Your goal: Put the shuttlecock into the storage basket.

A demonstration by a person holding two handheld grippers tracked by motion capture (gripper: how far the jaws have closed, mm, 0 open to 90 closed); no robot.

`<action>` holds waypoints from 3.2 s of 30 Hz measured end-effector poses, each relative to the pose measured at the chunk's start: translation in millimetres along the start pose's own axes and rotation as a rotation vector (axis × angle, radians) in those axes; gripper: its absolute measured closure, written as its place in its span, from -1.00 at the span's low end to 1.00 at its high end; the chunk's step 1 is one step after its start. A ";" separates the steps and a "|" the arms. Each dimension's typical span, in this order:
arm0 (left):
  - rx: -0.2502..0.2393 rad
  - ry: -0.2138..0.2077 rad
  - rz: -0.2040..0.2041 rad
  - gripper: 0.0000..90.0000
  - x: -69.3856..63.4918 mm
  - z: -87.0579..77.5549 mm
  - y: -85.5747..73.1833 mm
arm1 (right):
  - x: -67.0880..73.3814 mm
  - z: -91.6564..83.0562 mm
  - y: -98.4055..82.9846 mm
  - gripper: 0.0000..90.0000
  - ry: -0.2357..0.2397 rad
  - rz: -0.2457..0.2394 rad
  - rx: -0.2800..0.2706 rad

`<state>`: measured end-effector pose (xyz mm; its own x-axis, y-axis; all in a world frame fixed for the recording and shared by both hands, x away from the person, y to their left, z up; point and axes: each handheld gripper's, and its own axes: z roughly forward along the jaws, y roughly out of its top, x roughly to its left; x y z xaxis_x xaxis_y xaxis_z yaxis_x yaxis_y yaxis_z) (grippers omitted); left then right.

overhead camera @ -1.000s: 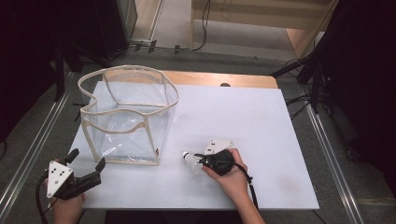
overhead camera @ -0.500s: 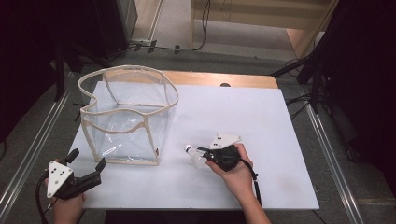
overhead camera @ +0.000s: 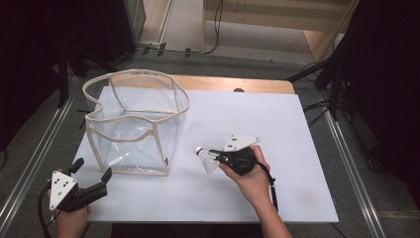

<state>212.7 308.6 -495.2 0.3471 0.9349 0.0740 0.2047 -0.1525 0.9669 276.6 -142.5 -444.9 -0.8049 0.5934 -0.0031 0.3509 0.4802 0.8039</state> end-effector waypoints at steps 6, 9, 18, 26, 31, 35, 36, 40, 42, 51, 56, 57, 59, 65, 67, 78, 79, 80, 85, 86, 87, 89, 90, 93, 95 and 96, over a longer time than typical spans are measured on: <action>0.001 -0.003 -0.001 -0.80 0.2 0.1 0.1 | -1.8 -3.3 6.7 0.91 0.000 -0.005 -0.008; 0.002 -0.002 0.000 -0.80 0.1 0.1 0.0 | -3.2 -5.2 10.7 0.92 0.002 -0.006 -0.014; -0.001 0.000 -0.001 -0.80 0.4 0.0 0.1 | -6.9 -9.4 20.7 0.92 0.000 -0.004 -0.027; -0.001 0.000 0.000 -0.80 0.4 0.0 0.1 | -8.7 -12.4 28.1 0.92 0.000 -0.007 -0.037; -0.001 0.000 0.000 -0.80 0.4 0.0 0.1 | -10.2 -14.2 34.1 0.92 0.002 -0.014 -0.045; -0.003 -0.001 -0.001 -0.80 0.5 0.0 0.0 | -11.9 -15.1 38.4 0.92 0.009 -0.003 -0.050; -0.002 -0.001 -0.001 -0.80 0.5 0.0 0.1 | -12.7 -15.4 39.3 0.92 0.008 -0.002 -0.053; -0.003 -0.002 -0.001 -0.80 0.5 0.0 0.0 | -14.8 -17.5 43.3 0.92 0.012 0.005 -0.061; -0.002 -0.001 -0.001 -0.80 0.5 0.0 0.1 | -15.8 -18.4 45.3 0.92 0.012 0.006 -0.066; -0.001 -0.001 0.000 -0.80 0.4 0.1 0.1 | -17.0 -20.7 54.4 0.92 0.010 -0.001 -0.077; -0.002 -0.002 0.000 -0.80 0.4 0.0 0.0 | -17.8 -21.7 58.3 0.92 -0.003 0.005 -0.080; -0.002 -0.002 -0.001 -0.80 0.4 0.1 0.1 | -18.1 -21.9 59.0 0.92 -0.006 0.005 -0.079; -0.002 -0.002 -0.001 -0.80 0.4 0.1 0.1 | -19.0 -22.6 60.3 0.92 -0.004 0.004 -0.081; -0.001 -0.002 -0.001 -0.80 0.3 0.1 0.1 | -20.7 -26.4 65.4 0.92 -0.008 0.005 -0.087; -0.001 -0.002 -0.001 -0.80 0.2 0.2 0.0 | -21.1 -27.4 67.3 0.92 -0.010 0.007 -0.088; -0.001 -0.003 0.000 -0.80 0.1 0.1 0.0 | -23.1 -30.3 75.9 0.93 -0.007 0.000 -0.110; -0.002 -0.003 -0.001 -0.80 0.1 0.1 0.0 | -23.2 -30.9 76.8 0.93 -0.007 0.000 -0.111; -0.002 -0.003 -0.002 -0.80 0.1 0.1 0.0 | -23.1 -31.5 77.7 0.93 -0.008 0.002 -0.112; -0.003 -0.003 -0.002 -0.80 0.1 0.0 0.0 | -24.2 -33.5 82.1 0.93 -0.009 -0.004 -0.120; -0.003 -0.003 0.000 -0.80 0.3 0.0 0.0 | -24.1 -33.6 82.9 0.93 -0.008 0.000 -0.123; -0.002 -0.003 -0.002 -0.80 0.2 0.0 0.0 | -24.2 -33.8 83.9 0.93 -0.012 -0.003 -0.122; -0.002 -0.003 -0.001 -0.80 0.1 0.1 0.0 | -24.2 -34.0 86.1 0.93 -0.011 -0.008 -0.124; -0.002 -0.003 -0.001 -0.80 0.1 0.2 0.0 | -24.2 -34.0 87.2 0.93 -0.013 -0.009 -0.126; -0.002 -0.003 -0.001 -0.80 0.3 0.1 0.0 | -24.7 -34.4 89.4 0.93 -0.009 -0.006 -0.129; -0.002 -0.004 0.000 -0.80 0.4 0.1 0.0 | -25.6 -34.3 91.1 0.93 -0.011 -0.010 -0.131; -0.003 -0.004 -0.001 -0.80 0.4 0.1 0.0 | -25.6 -34.7 92.0 0.93 -0.012 -0.009 -0.130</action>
<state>212.9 309.0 -495.1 0.3501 0.9339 0.0724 0.2022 -0.1508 0.9677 312.9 -136.0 -350.3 -0.8018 0.5973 -0.0171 0.2781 0.3983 0.8741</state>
